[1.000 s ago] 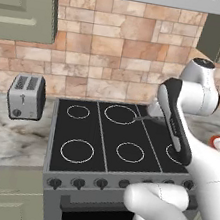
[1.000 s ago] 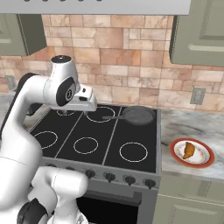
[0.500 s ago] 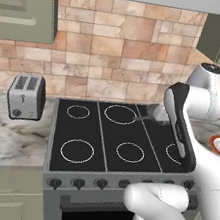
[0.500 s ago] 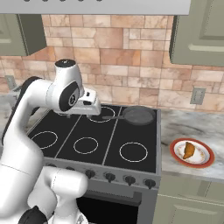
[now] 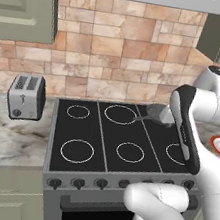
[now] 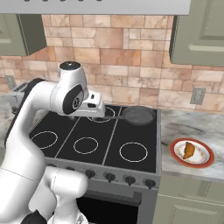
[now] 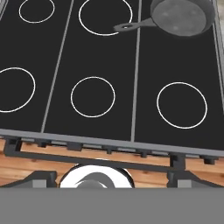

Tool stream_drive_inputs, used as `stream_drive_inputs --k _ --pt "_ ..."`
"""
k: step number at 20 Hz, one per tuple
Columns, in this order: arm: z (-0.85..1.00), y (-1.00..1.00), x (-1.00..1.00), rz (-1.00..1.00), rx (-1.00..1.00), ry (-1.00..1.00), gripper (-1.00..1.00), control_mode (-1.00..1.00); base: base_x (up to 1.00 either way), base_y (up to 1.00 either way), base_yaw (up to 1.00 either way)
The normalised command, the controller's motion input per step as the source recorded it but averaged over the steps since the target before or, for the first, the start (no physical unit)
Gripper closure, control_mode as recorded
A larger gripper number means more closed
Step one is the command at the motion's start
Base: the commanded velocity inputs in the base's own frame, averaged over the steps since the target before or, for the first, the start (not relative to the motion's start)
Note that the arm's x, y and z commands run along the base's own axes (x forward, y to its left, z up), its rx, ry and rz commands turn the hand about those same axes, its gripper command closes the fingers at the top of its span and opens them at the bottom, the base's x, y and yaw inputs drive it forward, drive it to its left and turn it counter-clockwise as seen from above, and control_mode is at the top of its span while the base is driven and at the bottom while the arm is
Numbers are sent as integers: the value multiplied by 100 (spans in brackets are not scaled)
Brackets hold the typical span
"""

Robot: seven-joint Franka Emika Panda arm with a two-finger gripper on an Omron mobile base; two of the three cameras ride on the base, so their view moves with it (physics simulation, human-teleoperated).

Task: Pick the croissant and place it on the pan. Then turn on the stove to warm the croissant.

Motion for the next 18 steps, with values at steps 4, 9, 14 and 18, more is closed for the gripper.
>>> stream_drive_inputs --k 4,9,14,18 --pt "0 -18 -4 0 0 0 -100 -100 0 0 0" --pt "0 -22 -1 0 0 0 -100 -100 0 0 0" --pt "0 -16 0 0 0 0 -100 -100 0 0 0" --pt "-3 -14 0 -1 0 0 -100 -100 0 0 0"
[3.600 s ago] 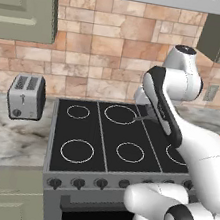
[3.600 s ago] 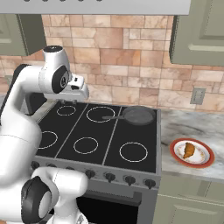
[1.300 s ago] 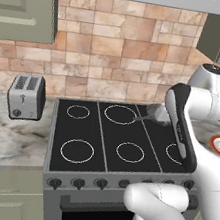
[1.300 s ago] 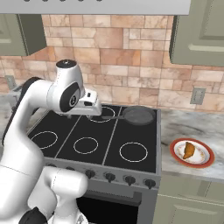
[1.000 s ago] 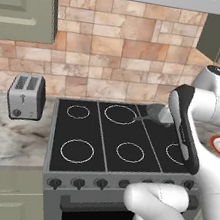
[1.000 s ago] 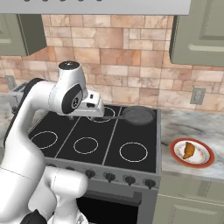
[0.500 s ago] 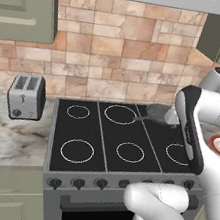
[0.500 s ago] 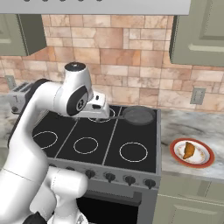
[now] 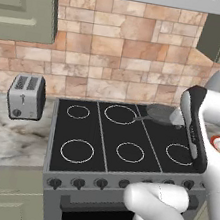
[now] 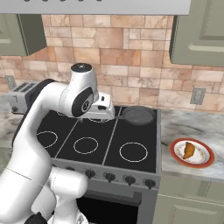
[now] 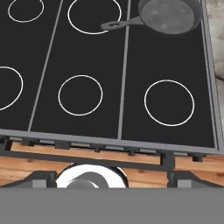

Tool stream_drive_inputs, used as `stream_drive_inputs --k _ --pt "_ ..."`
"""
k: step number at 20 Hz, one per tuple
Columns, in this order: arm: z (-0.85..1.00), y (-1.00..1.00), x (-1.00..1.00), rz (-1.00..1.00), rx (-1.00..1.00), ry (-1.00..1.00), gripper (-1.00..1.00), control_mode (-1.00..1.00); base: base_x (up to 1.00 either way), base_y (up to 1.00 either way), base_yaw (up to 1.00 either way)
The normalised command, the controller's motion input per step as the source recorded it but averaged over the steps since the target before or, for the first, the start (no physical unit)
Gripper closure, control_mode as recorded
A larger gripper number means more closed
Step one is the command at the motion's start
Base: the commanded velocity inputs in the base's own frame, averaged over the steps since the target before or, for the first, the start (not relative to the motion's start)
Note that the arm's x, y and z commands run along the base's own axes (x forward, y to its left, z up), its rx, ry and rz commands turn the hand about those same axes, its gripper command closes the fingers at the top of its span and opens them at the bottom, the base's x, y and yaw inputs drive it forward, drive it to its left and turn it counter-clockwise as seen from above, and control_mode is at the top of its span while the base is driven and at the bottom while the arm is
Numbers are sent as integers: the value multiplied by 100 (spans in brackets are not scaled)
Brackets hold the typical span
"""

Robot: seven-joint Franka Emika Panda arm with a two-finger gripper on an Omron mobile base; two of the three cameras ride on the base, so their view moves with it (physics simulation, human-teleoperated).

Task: Pick the croissant and place it on the pan. Then turn on the stove to warm the croissant.

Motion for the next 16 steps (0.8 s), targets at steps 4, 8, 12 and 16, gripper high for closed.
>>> stream_drive_inputs --k 4,8,12,16 --pt "-4 -14 0 -1 0 0 -100 -100 0 0 0" --pt "-6 -21 0 -1 0 0 -100 -100 0 0 0" --pt "-19 -26 0 0 0 0 -100 -100 0 0 0" --pt "-16 -29 0 -1 0 0 -100 -100 0 0 0"
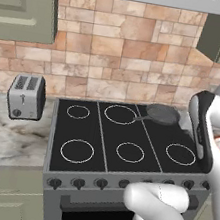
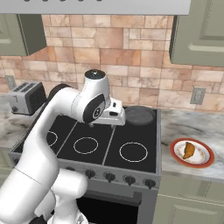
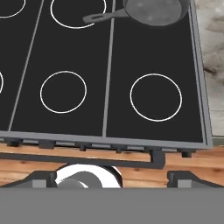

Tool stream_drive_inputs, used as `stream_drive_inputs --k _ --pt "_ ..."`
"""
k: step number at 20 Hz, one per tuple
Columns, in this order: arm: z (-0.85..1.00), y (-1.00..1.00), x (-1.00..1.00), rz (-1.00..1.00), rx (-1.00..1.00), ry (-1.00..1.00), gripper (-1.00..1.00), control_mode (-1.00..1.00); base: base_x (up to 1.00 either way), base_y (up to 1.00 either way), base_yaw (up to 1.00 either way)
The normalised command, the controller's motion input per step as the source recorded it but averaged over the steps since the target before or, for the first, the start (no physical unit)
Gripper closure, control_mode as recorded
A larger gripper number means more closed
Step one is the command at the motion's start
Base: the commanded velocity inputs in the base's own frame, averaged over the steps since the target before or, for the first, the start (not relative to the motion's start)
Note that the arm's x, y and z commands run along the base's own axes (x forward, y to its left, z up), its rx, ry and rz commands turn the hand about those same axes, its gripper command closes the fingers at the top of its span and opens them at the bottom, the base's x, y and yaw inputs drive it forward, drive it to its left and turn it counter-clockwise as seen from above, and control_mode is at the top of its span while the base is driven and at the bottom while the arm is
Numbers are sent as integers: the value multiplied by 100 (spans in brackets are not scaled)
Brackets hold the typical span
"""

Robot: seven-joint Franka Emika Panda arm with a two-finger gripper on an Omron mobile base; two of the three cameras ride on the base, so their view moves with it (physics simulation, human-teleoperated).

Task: Pick the croissant and place it on the pan. Then turn on the stove to warm the croissant.

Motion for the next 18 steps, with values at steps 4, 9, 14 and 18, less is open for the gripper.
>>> stream_drive_inputs --k 4,9,14,18 --pt "-14 -29 0 -1 0 0 -100 -100 0 0 0" --pt "-8 -24 0 -2 0 0 -100 -100 0 0 0" --pt "-4 -23 0 -2 0 0 -100 -100 0 0 0" --pt "-6 -32 0 -3 0 0 -100 -100 0 0 0"
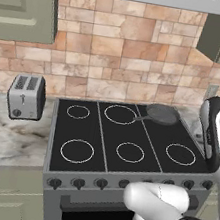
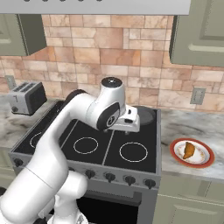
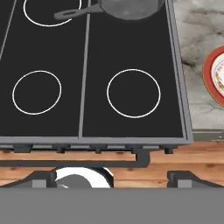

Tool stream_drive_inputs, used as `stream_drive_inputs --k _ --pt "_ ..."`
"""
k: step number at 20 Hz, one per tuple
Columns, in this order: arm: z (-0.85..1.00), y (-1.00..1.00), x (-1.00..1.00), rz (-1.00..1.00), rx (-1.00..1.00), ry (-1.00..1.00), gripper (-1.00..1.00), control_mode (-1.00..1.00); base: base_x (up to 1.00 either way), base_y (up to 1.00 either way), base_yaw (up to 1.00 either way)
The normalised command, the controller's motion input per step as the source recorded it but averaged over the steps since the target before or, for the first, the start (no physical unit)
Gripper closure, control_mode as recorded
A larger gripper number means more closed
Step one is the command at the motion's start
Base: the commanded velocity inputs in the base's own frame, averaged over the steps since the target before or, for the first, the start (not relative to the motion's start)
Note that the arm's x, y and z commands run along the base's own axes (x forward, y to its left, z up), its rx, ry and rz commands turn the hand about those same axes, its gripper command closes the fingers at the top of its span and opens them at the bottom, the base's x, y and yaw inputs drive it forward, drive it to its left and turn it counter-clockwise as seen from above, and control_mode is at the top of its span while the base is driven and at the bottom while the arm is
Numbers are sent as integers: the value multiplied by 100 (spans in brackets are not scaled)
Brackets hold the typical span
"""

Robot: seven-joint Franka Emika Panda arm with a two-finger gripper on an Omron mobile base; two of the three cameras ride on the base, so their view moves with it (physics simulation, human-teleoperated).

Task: Pick the croissant and place it on the pan. Then turn on the stove to warm the croissant.

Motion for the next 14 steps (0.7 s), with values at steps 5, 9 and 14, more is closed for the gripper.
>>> stream_drive_inputs --k 5,9,14 --pt "-6 -39 7 -5 0 0 -100 -100 0 0 0" --pt "-7 -45 11 -5 0 0 -100 -100 0 0 0" --pt "-7 -47 14 -5 0 1 -100 -100 0 0 0"
